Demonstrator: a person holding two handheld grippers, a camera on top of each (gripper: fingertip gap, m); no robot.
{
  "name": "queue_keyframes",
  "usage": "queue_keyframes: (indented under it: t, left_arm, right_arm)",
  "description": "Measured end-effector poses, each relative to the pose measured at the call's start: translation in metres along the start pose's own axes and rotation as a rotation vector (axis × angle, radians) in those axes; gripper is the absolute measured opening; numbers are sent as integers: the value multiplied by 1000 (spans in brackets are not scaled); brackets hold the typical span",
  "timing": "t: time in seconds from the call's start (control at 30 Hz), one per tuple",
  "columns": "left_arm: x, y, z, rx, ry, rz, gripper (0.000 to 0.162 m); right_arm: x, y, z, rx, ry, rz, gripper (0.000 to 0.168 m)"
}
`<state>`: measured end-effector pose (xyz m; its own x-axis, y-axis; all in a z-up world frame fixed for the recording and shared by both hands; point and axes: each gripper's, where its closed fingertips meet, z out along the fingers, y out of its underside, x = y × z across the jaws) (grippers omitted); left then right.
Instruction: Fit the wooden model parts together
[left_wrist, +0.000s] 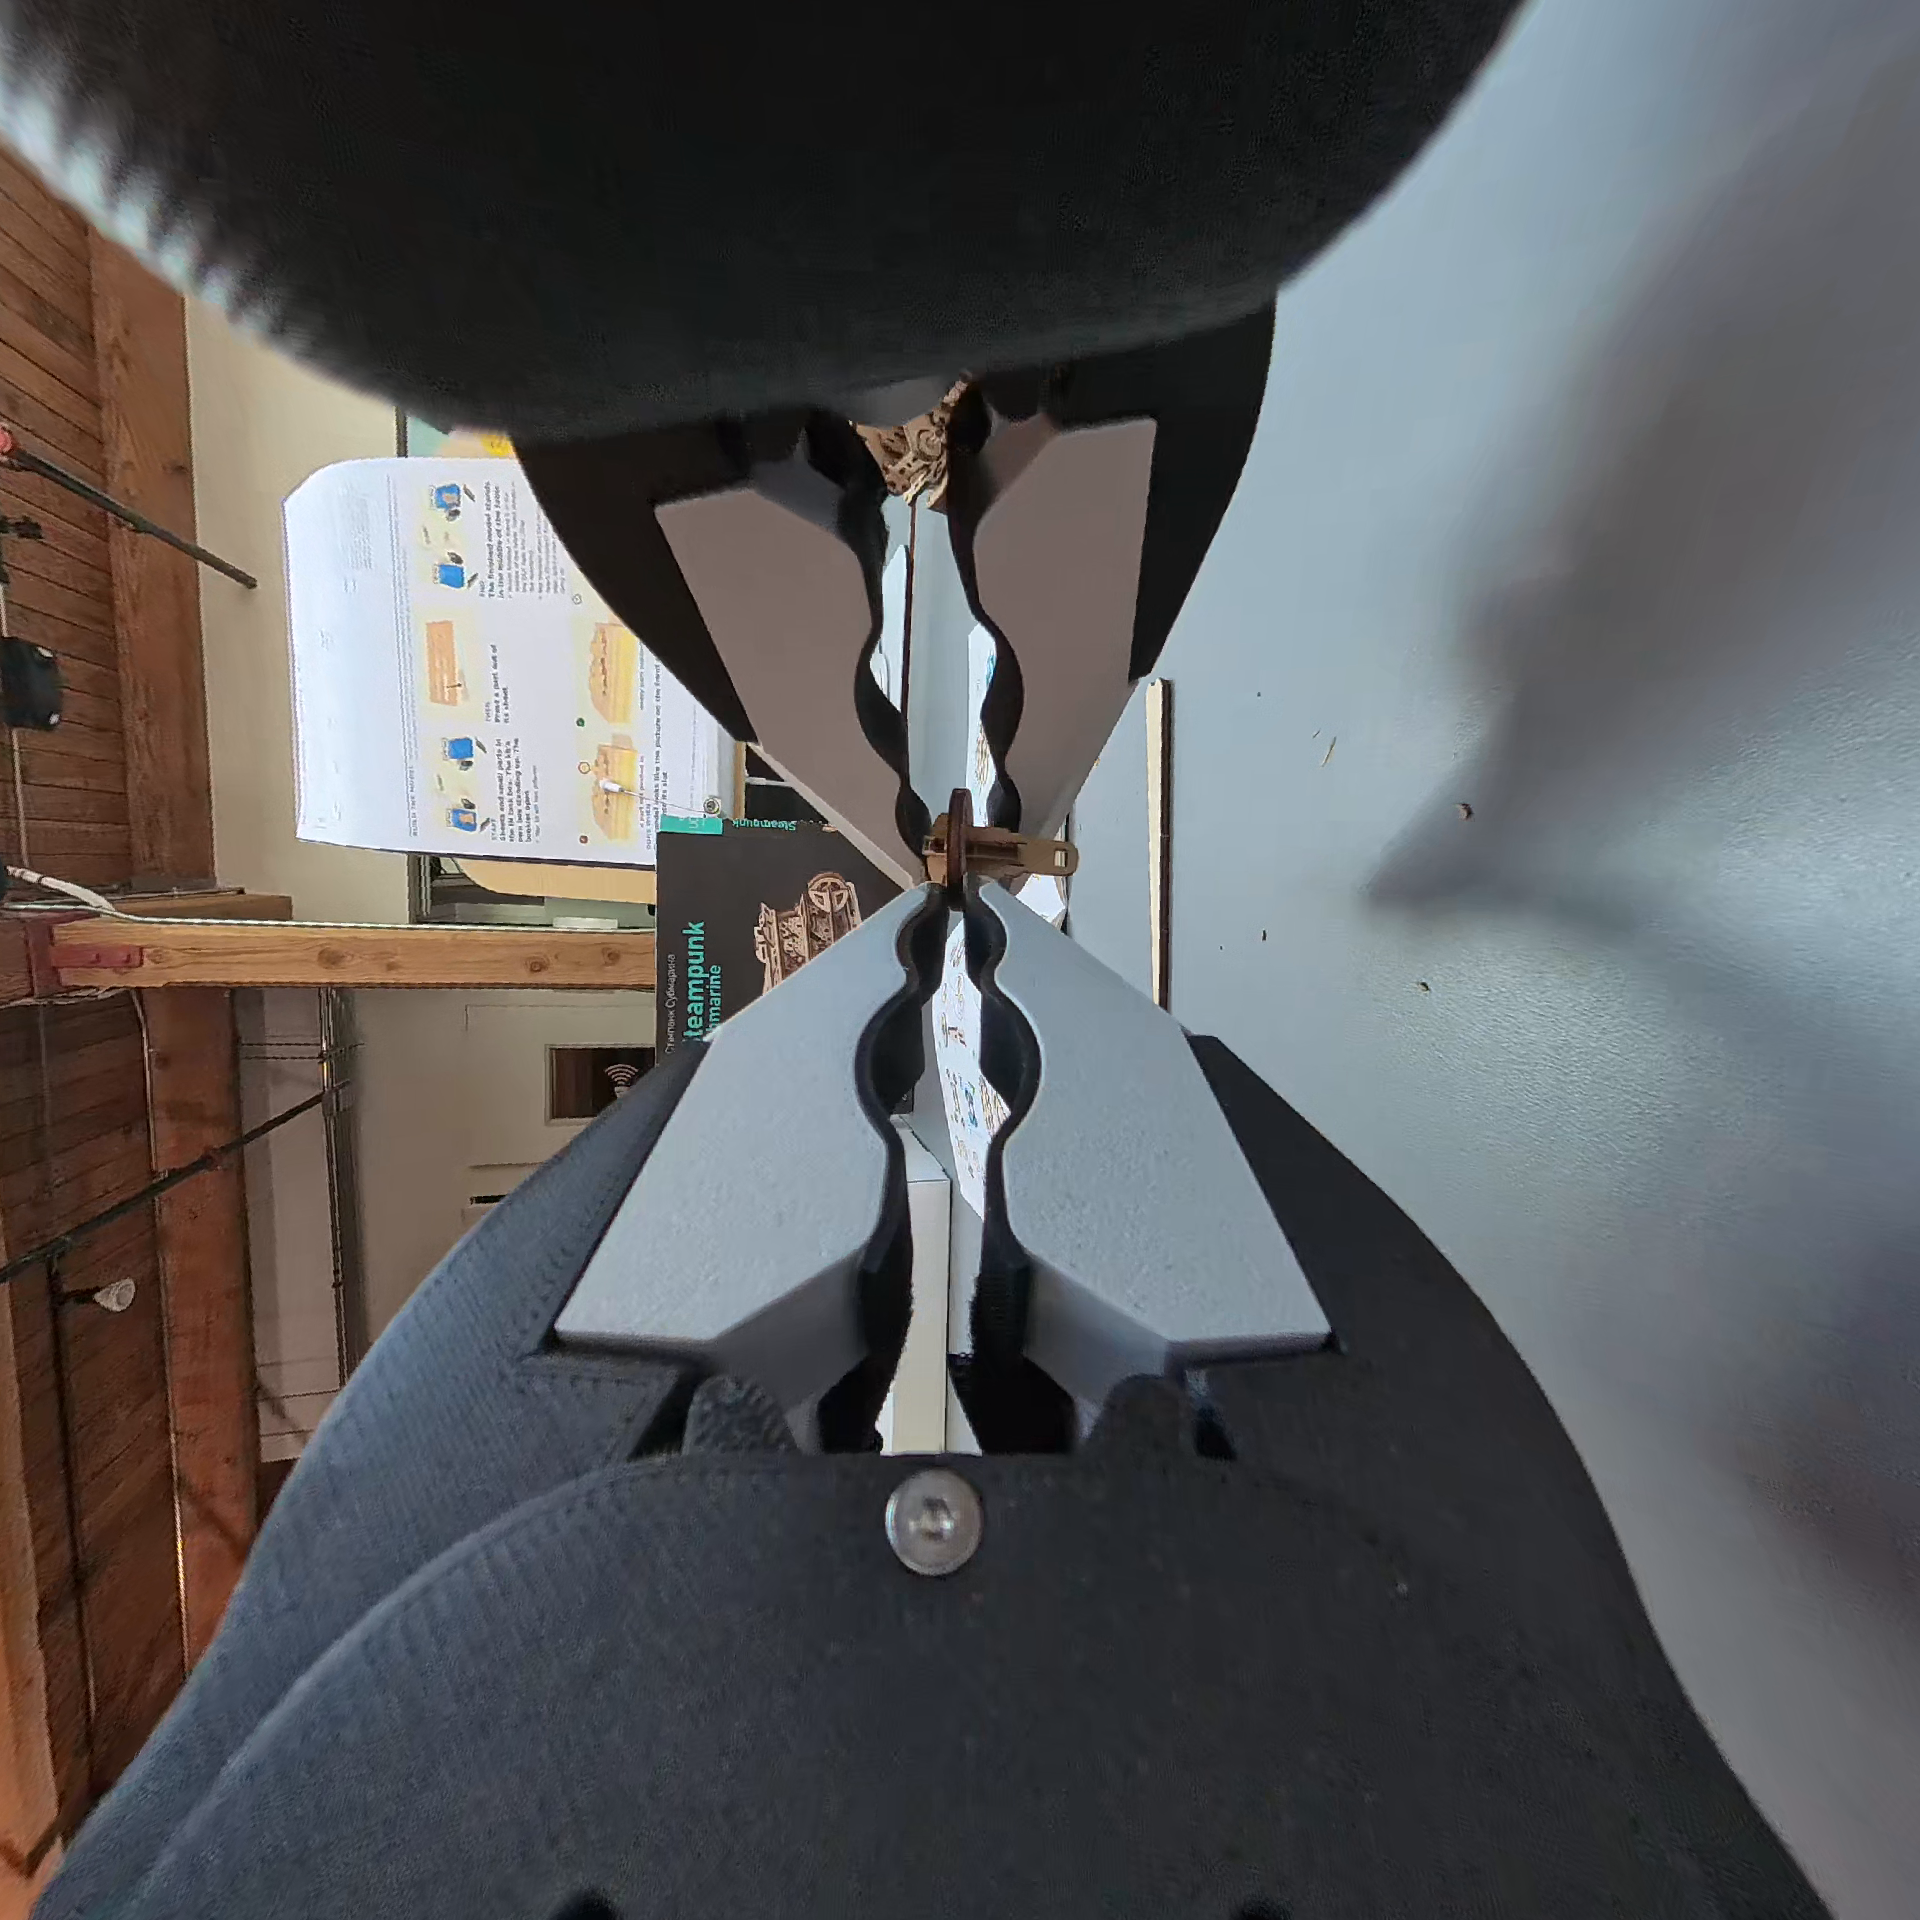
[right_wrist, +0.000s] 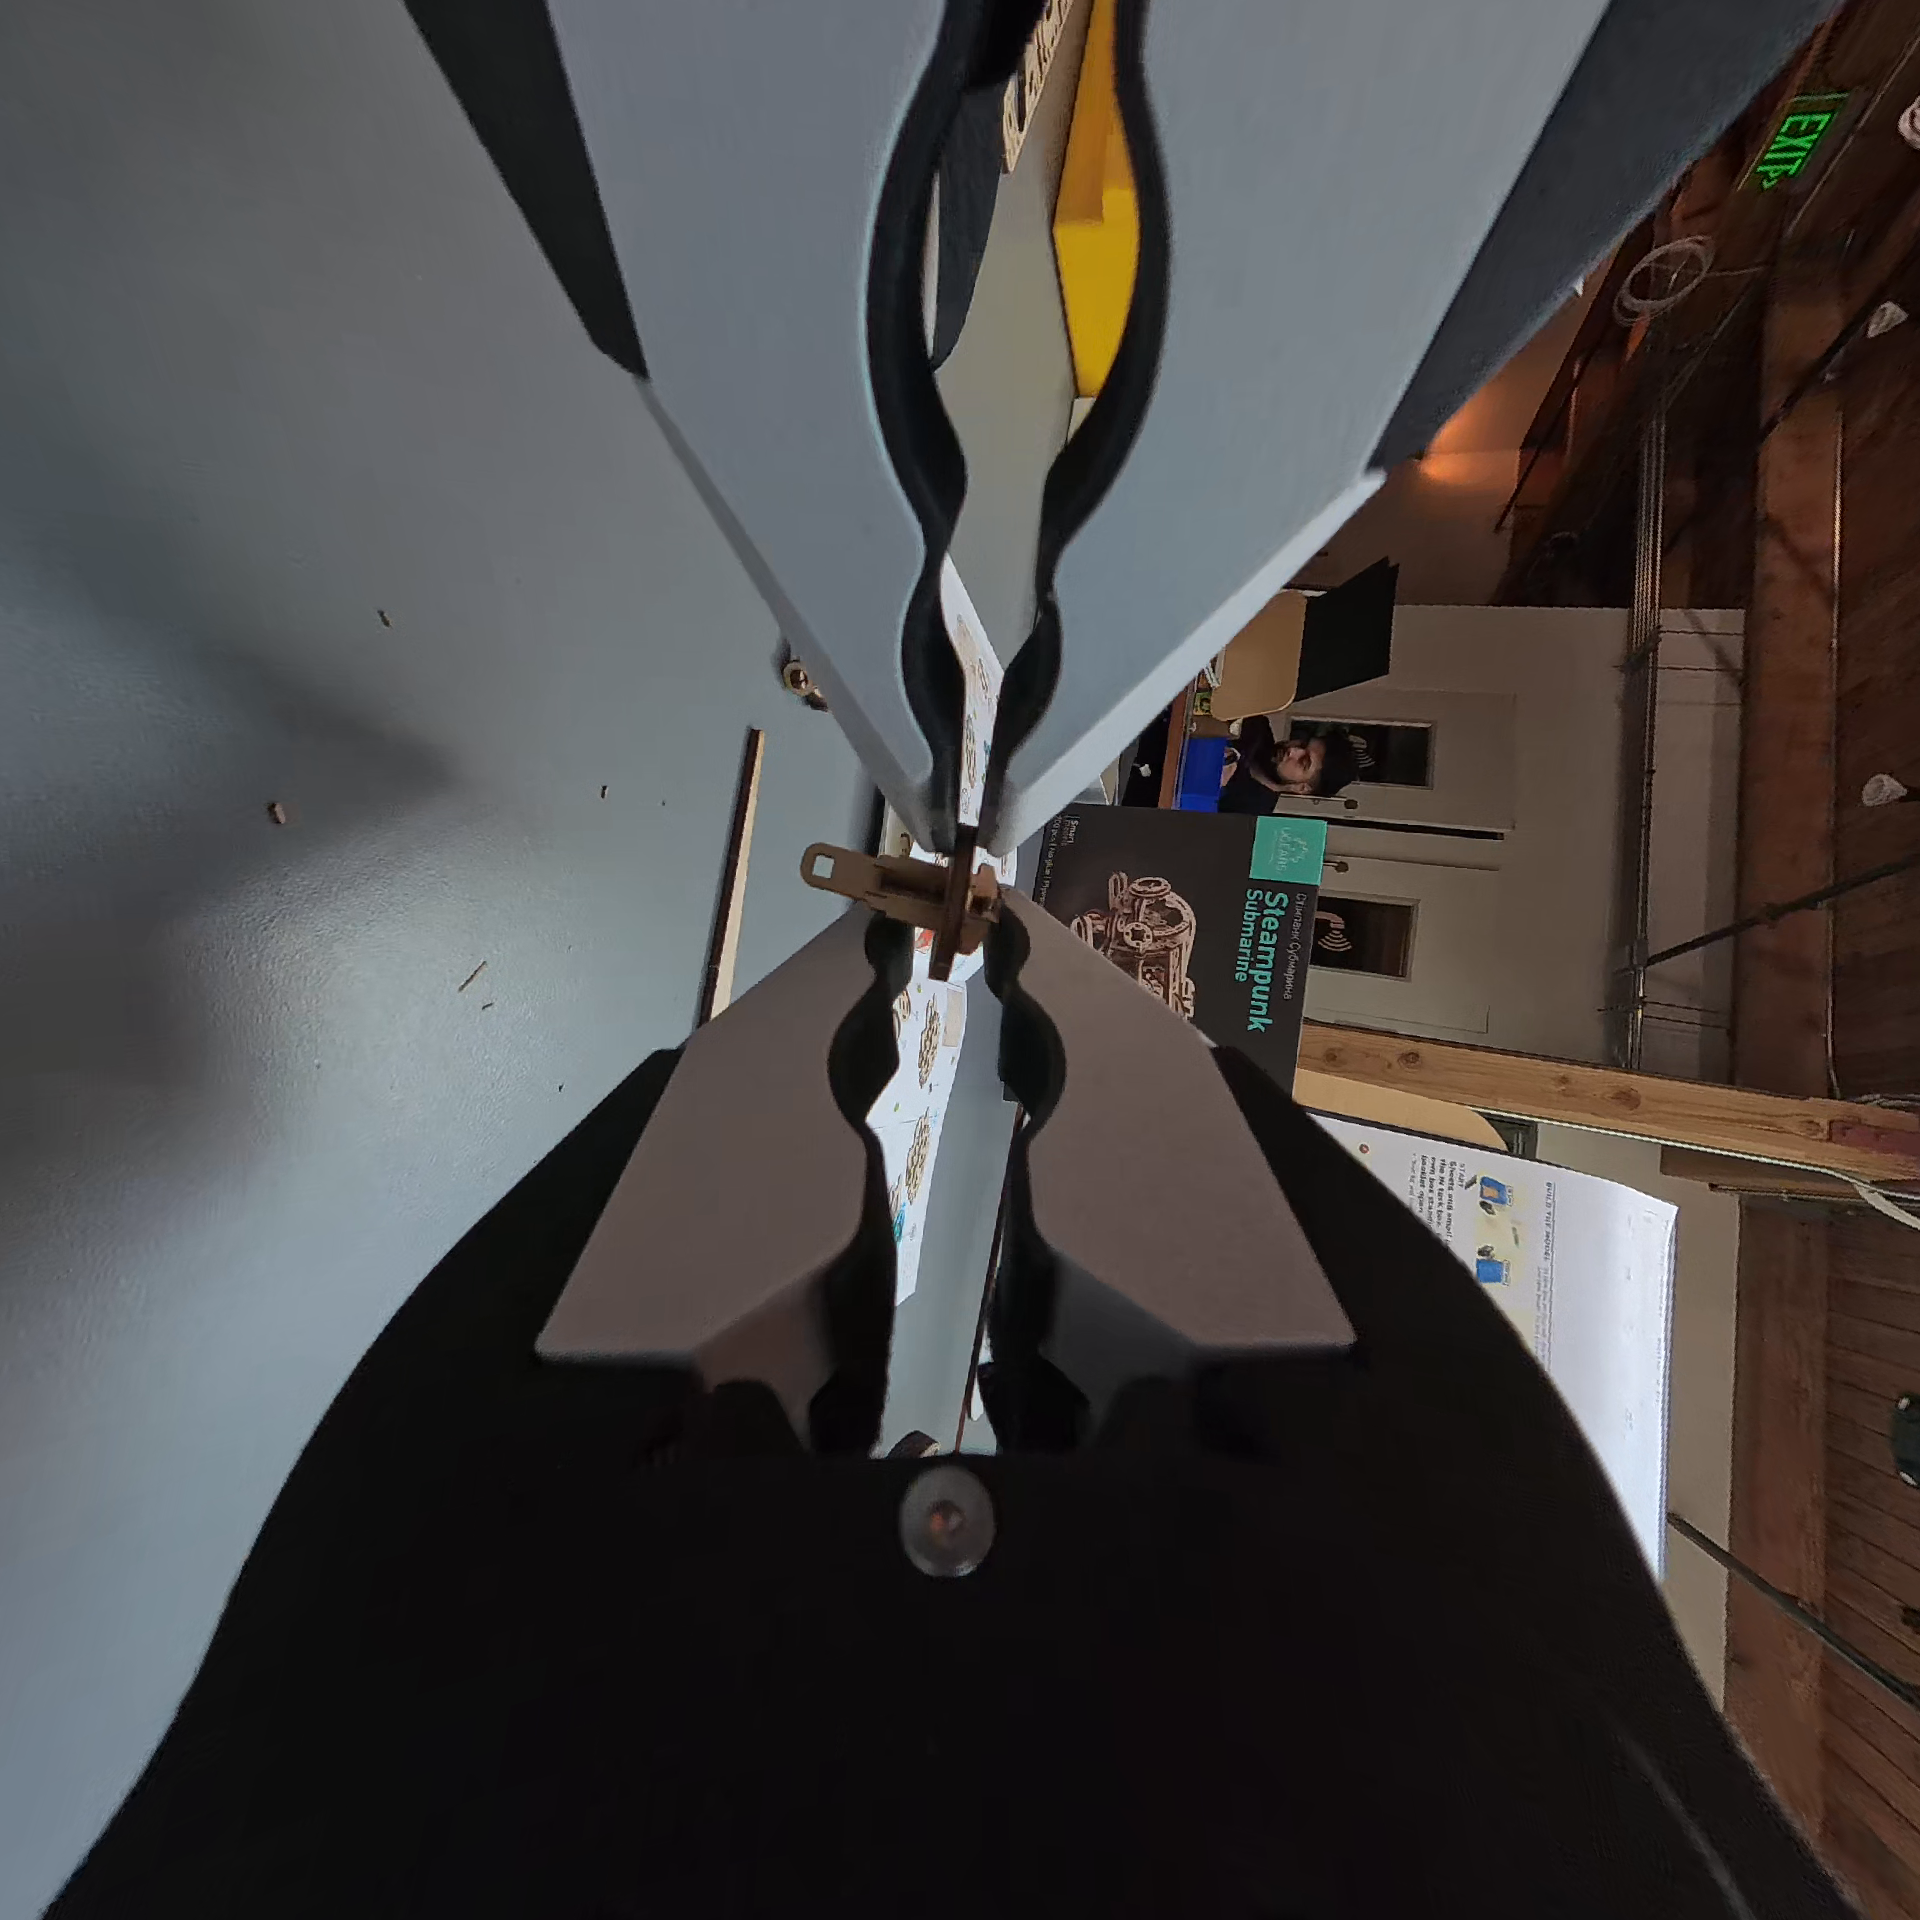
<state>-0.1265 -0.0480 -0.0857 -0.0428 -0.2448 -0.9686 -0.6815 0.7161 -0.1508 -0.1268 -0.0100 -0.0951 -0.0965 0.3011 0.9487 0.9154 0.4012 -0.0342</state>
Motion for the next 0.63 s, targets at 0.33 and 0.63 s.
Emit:
queue_keyframes:
  t: [0.33,0.63]
  left_arm:
    - [-14,1,-2,42,-25,-180,3]
    - [-19,6,-15,215,256,-957,9]
  right_arm:
    - [14,0,-3,39,63,76,6]
    - [37,-9,-17,207,131,222,6]
